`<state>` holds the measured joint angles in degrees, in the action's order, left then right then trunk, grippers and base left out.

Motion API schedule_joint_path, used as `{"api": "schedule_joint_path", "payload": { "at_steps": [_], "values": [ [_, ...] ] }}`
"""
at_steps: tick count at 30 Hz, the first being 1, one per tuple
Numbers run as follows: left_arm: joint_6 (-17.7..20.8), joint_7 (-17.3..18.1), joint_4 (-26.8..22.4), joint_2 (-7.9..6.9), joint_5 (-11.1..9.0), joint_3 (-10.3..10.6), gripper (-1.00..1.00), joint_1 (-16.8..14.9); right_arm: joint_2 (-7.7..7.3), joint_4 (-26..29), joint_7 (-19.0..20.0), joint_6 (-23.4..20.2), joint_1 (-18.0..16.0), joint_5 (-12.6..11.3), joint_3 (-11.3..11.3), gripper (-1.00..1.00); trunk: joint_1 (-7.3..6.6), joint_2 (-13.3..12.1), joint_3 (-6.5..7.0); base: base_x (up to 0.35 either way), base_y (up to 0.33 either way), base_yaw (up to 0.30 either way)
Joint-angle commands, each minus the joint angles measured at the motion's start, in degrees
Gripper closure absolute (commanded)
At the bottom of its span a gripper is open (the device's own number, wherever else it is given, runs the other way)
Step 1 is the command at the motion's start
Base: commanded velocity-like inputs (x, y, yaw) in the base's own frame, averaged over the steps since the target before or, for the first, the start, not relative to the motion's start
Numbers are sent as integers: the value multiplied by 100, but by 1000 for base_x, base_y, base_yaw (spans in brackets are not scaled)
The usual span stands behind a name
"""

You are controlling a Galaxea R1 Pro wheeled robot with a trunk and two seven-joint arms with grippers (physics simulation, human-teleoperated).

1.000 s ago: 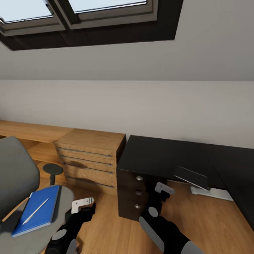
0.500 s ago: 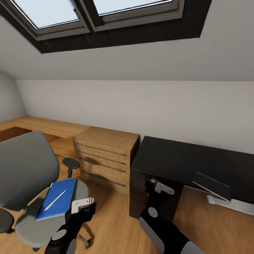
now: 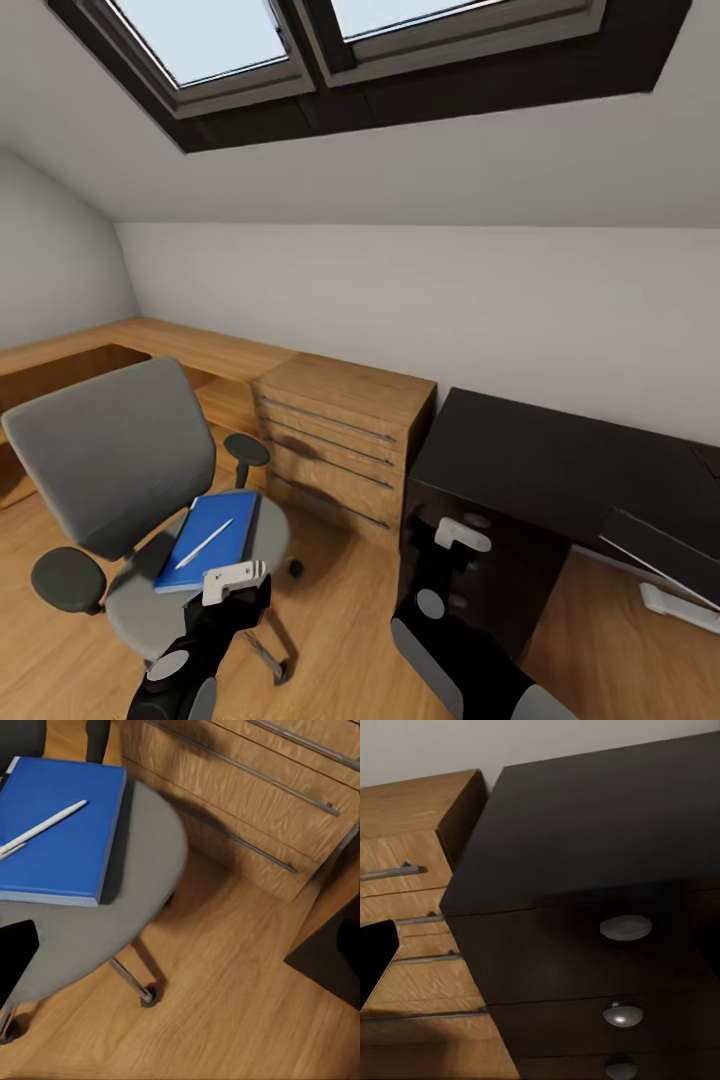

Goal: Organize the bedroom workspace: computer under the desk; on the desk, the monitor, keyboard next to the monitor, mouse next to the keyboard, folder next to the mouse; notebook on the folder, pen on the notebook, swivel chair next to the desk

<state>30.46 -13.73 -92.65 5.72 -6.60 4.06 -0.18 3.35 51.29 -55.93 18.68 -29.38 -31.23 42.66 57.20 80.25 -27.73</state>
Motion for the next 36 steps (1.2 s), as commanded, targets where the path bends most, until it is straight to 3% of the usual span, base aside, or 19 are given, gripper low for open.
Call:
{"api": "schedule_joint_path", "payload": {
  "at_steps": [1,20,29,36],
  "values": [
    [20,-51,-8,-1,-60,7,-100,-1,-3,4,-19,31,-7,-41,22,-100,0,4,-10,0,0,248],
    [21,-51,-12,-1,-61,7,-100,-2,10,3,-17,23,-7,-43,33,-100,0,4,-125,0,0,218],
    [21,-51,-7,-1,-61,7,-100,-1,16,4,-19,22,-8,-41,156,-100,0,4,-182,0,2,211],
    [21,-51,-7,-1,-61,7,-100,-1,17,4,-26,22,-7,-41,181,-100,0,4,-226,73,160,201]
  ]
}}
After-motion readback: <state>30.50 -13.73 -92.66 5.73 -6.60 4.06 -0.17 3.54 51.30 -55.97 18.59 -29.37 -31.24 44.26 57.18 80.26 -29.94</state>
